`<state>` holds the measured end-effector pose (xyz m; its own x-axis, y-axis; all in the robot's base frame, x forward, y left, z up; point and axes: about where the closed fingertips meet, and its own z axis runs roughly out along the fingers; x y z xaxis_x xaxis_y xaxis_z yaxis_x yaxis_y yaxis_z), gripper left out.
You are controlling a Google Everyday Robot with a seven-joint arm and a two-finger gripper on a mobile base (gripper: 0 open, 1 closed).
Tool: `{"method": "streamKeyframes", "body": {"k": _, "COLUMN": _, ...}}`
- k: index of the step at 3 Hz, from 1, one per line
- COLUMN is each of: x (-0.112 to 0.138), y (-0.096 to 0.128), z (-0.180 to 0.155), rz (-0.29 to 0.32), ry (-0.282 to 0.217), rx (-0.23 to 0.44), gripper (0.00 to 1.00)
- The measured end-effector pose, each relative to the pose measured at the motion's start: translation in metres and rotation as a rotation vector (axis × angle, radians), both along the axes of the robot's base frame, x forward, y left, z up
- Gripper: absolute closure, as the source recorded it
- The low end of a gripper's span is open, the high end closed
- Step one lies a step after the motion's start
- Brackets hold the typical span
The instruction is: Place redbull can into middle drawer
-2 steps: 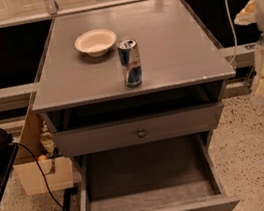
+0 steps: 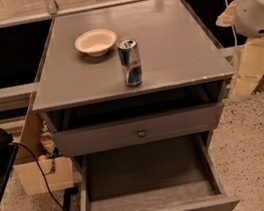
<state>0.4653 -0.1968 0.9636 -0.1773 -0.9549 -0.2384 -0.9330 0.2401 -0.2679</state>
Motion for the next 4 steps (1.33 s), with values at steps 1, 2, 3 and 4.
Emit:
{"method": "streamKeyframes", "body": {"k": 1, "x": 0.018, "y": 0.015, "z": -0.012, "rz": 0.035, "ry": -0.005, "rx": 0.017, "gripper": 0.00}}
{"method": "streamKeyframes", "body": {"k": 2, "x": 0.043, "y": 0.039, "z": -0.029, "rz": 0.077, "ry": -0.009, "rx": 0.037, "gripper": 0.00}}
{"method": "streamKeyframes", "body": {"k": 3, "x": 0.065, "y": 0.059, "z": -0.045, "rz": 0.109, "ry": -0.008, "rx": 0.048, "gripper": 0.00}}
{"method": "streamKeyframes", "body": {"k": 4, "x": 0.098, "y": 0.080, "z": -0.061, "rz": 0.113, "ry": -0.007, "rx": 0.078, "gripper": 0.00}}
